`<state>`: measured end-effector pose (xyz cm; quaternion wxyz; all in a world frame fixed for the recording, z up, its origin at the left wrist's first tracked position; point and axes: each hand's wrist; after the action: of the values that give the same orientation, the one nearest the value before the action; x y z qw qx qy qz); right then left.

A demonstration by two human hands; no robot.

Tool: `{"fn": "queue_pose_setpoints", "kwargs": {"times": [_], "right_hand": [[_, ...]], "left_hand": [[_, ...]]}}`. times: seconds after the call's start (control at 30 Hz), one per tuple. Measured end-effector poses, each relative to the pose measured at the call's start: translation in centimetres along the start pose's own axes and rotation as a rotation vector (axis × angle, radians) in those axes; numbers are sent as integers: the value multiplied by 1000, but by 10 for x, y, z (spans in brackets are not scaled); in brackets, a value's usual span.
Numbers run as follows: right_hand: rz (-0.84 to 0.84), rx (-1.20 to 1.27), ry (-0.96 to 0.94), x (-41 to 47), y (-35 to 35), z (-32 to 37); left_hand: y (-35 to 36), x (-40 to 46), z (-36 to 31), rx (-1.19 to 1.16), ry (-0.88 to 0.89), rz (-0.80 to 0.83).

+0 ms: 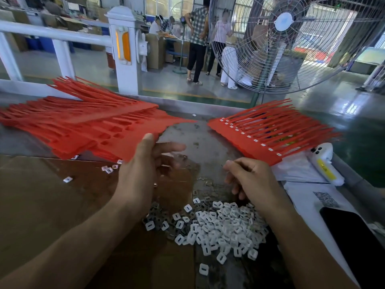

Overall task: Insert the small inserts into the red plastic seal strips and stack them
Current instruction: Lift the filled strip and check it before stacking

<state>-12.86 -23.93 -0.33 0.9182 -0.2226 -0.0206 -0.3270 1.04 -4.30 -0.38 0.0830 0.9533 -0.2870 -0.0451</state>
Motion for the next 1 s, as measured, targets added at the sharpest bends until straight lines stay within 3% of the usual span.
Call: {"fn": "queue_pose_setpoints", "kwargs": {"times": [0.1, 0.3, 0.47, 0.6, 0.7, 0.77, 0.87, 1.0], "right_hand": [[76, 148, -72, -1, 2, 4], [312, 302, -114, 0, 9, 0], [312, 556, -114, 1, 15, -3], [339, 587, -176, -3, 20, 5], [402, 635, -100, -9, 30, 15], [399, 694, -39, -12, 33, 22], [369, 725, -32, -11, 30, 27], [324, 732, -6, -7, 30, 22]], "left_hand": [[7, -17, 1, 280, 122, 100], [20, -34, 4, 300, 173, 244], [18, -33, 7, 530, 228, 361], [18, -34, 3, 633, 222, 449], [16, -31, 5, 677, 206, 475], [15, -29, 4, 628, 183, 501], [16, -25, 0, 357, 68, 587], [16, -22, -14, -223, -94, 964]]}}
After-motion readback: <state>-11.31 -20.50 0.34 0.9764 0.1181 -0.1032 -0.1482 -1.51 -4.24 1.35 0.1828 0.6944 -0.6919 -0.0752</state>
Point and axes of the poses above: each hand's wrist, its own x-axis towards the middle knuckle, its own y-axis out of the palm, z = x × y, and after that the axes turned 5 degrees about -y, right-handed
